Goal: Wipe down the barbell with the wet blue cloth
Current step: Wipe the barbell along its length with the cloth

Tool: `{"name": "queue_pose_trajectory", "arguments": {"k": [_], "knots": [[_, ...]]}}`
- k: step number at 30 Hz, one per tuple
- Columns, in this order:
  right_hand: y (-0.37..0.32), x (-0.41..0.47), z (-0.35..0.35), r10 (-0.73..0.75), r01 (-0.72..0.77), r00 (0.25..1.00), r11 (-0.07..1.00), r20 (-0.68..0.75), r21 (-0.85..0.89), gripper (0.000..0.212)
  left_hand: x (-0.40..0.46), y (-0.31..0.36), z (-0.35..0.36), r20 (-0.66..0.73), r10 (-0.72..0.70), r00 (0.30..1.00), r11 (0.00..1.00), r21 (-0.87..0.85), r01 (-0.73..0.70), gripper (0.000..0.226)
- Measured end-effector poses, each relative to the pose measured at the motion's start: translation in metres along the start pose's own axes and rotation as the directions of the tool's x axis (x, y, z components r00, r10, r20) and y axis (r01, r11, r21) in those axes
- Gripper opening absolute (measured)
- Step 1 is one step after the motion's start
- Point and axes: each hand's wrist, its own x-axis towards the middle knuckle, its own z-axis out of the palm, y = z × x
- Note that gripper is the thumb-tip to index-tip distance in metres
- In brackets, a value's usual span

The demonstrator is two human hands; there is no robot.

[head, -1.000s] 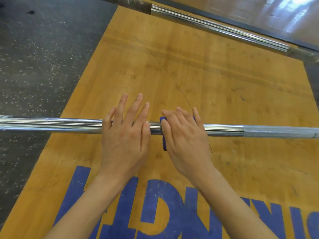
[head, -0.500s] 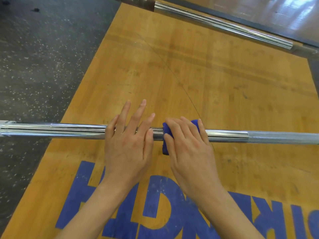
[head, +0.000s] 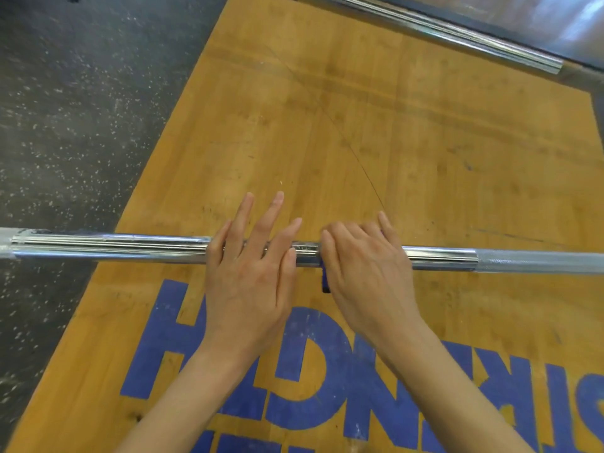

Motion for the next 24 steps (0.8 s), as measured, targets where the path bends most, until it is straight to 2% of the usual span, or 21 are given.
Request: {"name": "queue_pose_trajectory", "arguments": {"k": [3, 7, 11, 12, 15, 17, 18, 19, 21, 23, 24], "knots": [[0.006, -0.017, 0.004, -0.065, 0.067, 0.997, 0.997, -0.048, 0.037, 0.048, -0.009, 0.001, -0.002, 0.003, 0.004, 1.000, 1.000, 0.008, -0.004, 0.046], [0.011, -0.028, 0.006, 0.050, -0.048, 0.995, 0.998, -0.089, 0.031, 0.042, -0.017, 0.004, -0.005, -0.001, 0.008, 1.000, 1.000, 0.004, -0.008, 0.047], [-0.004, -0.027, 0.011, -0.081, 0.083, 0.995, 0.996, -0.061, 0.023, 0.046, -0.028, 0.006, -0.006, 0.009, 0.013, 1.000, 1.000, 0.025, -0.013, 0.046], [0.005, -0.030, 0.010, -0.074, 0.078, 0.993, 0.996, -0.089, 0.040, 0.047, -0.030, 0.006, -0.008, 0.015, 0.016, 1.000, 1.000, 0.022, -0.017, 0.046], [0.010, -0.038, 0.005, 0.085, -0.078, 0.990, 0.995, -0.114, 0.064, 0.044, -0.035, 0.008, -0.010, 0.028, 0.016, 0.999, 1.000, 0.020, -0.017, 0.046], [-0.005, -0.036, 0.006, 0.083, -0.076, 0.993, 0.993, -0.082, 0.087, 0.039, -0.039, 0.010, -0.012, 0.047, 0.014, 0.999, 1.000, 0.020, -0.015, 0.046], [-0.010, -0.035, 0.007, 0.019, -0.014, 0.998, 0.997, -0.060, 0.080, 0.038, -0.041, 0.011, -0.014, 0.054, 0.010, 0.999, 1.000, 0.016, -0.011, 0.047], [-0.013, -0.031, 0.005, -0.025, 0.025, 1.000, 0.996, -0.006, 0.088, 0.039, -0.043, 0.011, -0.016, 0.059, 0.008, 0.998, 1.000, 0.013, -0.009, 0.048], [-0.008, -0.019, 0.003, -0.033, 0.030, 0.999, 0.996, 0.040, 0.082, 0.056, -0.043, 0.012, -0.022, 0.065, 0.009, 0.998, 1.000, 0.011, -0.010, 0.050], [-0.009, -0.028, 0.002, -0.044, 0.042, 0.998, 0.997, 0.037, 0.059, 0.072, -0.040, 0.012, -0.025, 0.067, 0.015, 0.998, 1.000, 0.010, -0.016, 0.051], [-0.011, -0.040, 0.003, -0.050, 0.051, 0.999, 0.995, -0.013, 0.082, 0.069, -0.039, 0.011, -0.026, 0.070, 0.016, 0.997, 1.000, 0.017, -0.018, 0.051]]}}
